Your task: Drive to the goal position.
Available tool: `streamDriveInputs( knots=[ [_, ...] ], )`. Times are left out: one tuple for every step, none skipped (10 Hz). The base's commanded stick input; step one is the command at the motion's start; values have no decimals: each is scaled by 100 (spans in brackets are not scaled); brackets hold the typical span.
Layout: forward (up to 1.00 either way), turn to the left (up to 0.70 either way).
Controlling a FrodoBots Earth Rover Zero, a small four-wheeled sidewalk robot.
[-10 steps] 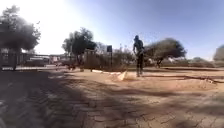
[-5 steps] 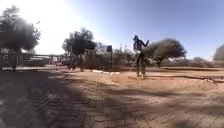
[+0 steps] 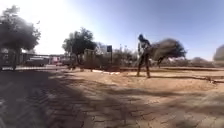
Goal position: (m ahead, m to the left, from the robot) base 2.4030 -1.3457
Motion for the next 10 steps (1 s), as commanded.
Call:
streamDriveInputs(
  knots=[
    [0, -45],
    [33, -39],
    [78, -31],
    [100, -27],
    [100, -27],
    [100, -27],
    [100, -27],
    [99, -27],
    [54, -14],
    [8, -2]
  ],
)
